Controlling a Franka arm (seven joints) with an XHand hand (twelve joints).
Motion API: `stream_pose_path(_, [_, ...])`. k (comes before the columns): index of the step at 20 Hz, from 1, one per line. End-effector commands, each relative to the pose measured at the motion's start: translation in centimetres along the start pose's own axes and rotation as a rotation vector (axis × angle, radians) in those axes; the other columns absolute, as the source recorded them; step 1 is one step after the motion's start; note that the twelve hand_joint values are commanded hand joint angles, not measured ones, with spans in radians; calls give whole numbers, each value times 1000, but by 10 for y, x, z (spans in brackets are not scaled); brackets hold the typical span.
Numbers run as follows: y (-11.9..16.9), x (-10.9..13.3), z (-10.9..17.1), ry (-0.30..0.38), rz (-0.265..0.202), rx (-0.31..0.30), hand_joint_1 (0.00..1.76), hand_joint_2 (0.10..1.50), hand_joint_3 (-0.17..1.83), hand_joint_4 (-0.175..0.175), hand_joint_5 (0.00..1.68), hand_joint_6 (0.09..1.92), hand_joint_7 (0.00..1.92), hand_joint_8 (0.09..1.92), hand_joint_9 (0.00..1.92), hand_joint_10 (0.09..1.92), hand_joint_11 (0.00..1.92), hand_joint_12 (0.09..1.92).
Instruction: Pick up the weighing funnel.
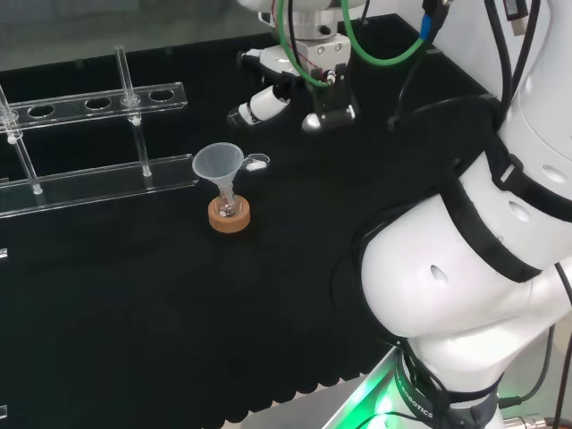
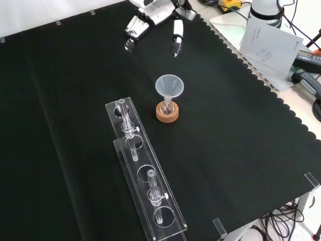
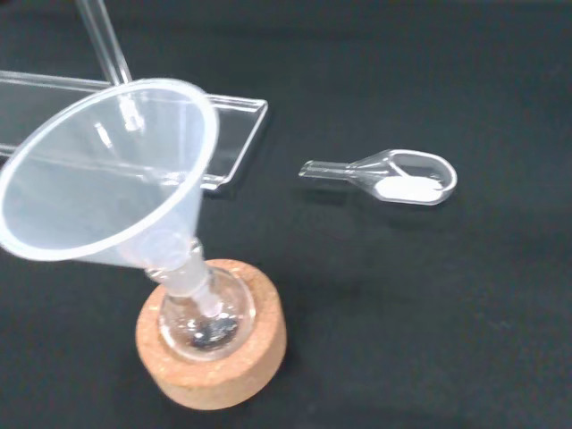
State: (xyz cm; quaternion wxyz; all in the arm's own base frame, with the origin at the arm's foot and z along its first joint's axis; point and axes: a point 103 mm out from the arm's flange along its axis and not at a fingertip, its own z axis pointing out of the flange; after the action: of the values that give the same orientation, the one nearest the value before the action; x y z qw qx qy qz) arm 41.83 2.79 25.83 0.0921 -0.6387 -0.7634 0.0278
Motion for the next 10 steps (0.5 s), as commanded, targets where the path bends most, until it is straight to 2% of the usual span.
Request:
stream_pose_path(1, [6,-29,-10,-8,33,8,571,760,169,-80,358,87,147,757,462,703,407,1396])
stream_pose_path(6, [21,-51,-16,-31,63,9,684,766,204,-78,400,87,260,743,531,662,424,1371])
stream_pose_path(10, [38,-63,-13,-68,89,31,829,704,389,-74,457,87,350,715,602,603,453,1335])
